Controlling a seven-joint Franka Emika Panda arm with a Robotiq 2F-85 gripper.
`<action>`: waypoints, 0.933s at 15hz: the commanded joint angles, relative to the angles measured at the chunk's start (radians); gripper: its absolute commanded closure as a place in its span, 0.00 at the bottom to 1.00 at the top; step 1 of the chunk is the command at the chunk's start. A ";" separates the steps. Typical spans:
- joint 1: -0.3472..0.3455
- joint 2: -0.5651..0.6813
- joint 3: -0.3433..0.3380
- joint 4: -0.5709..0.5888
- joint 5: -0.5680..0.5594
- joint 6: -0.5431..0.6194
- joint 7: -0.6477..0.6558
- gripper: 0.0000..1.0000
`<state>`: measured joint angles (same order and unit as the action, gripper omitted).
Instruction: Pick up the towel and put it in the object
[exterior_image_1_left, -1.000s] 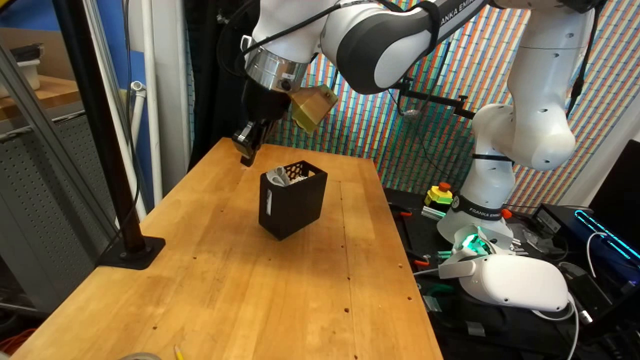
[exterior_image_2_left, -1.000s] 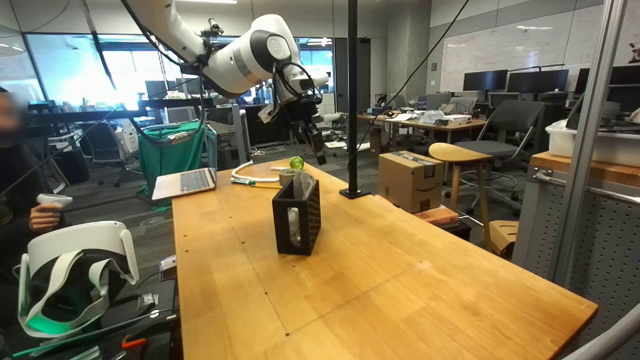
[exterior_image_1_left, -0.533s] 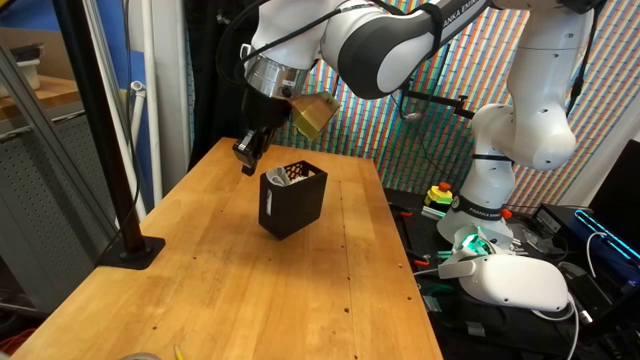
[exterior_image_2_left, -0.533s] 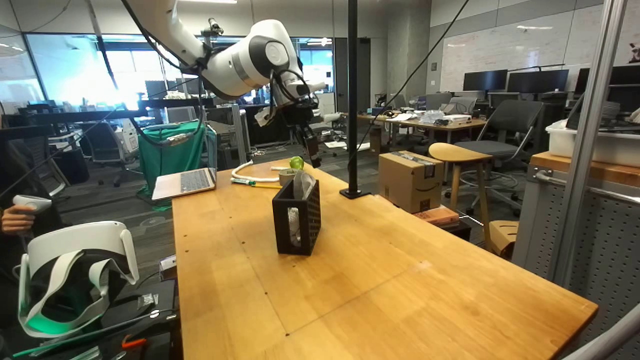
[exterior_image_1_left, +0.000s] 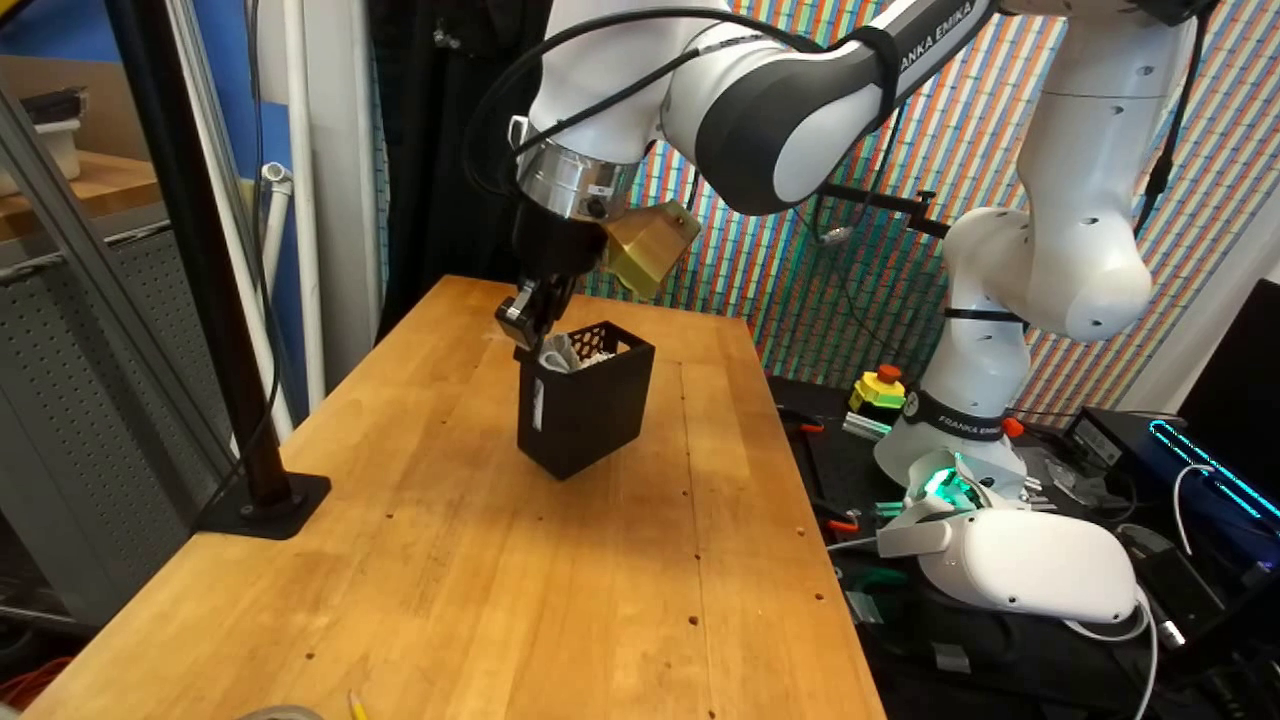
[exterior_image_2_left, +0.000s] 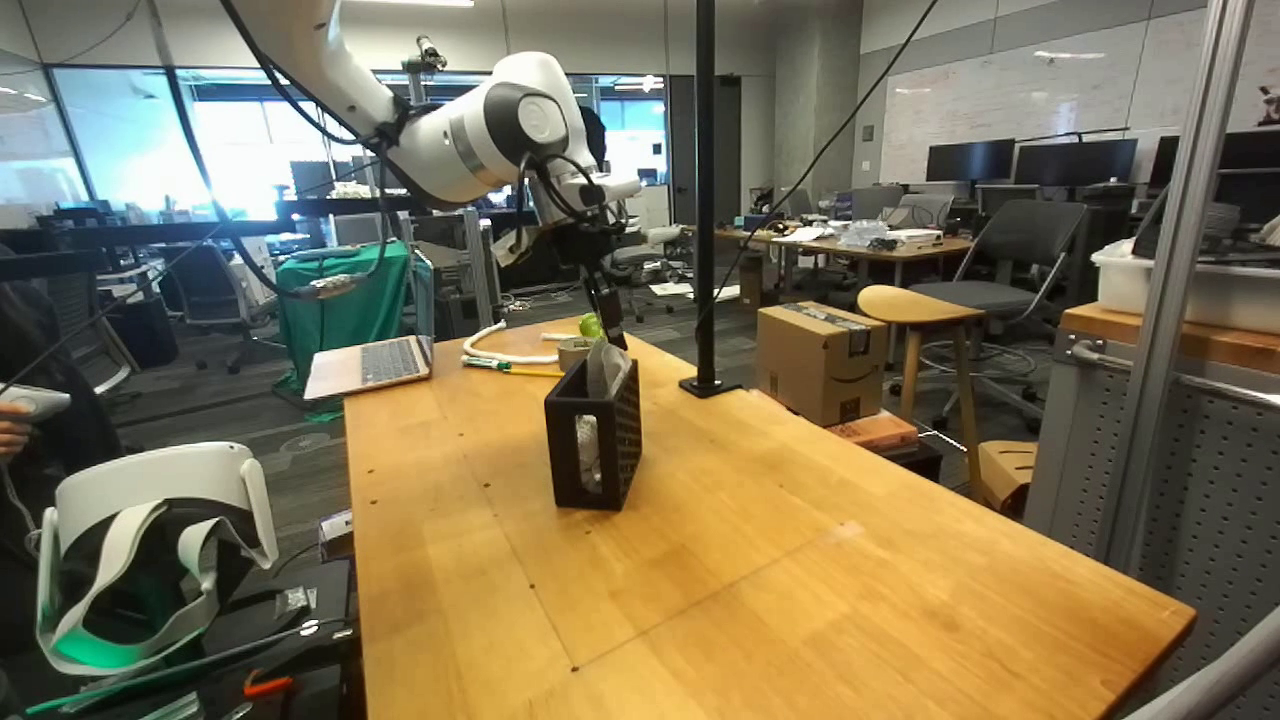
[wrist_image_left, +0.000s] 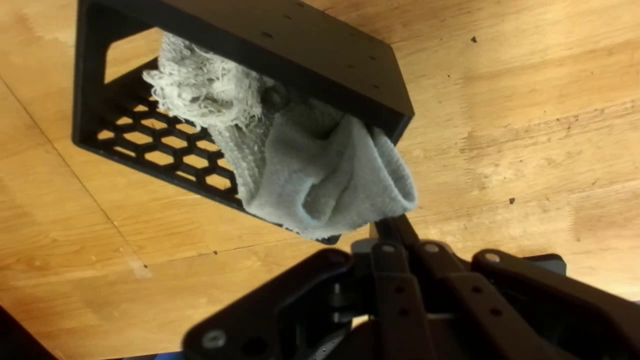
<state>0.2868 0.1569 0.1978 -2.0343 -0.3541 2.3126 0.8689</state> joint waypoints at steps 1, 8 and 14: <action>0.009 -0.079 -0.004 -0.076 0.003 0.021 0.048 0.96; -0.008 -0.154 0.012 -0.153 0.001 0.015 0.095 0.96; -0.028 -0.144 0.008 -0.175 0.005 0.005 0.095 0.96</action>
<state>0.2750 0.0301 0.2041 -2.1895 -0.3541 2.3119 0.9567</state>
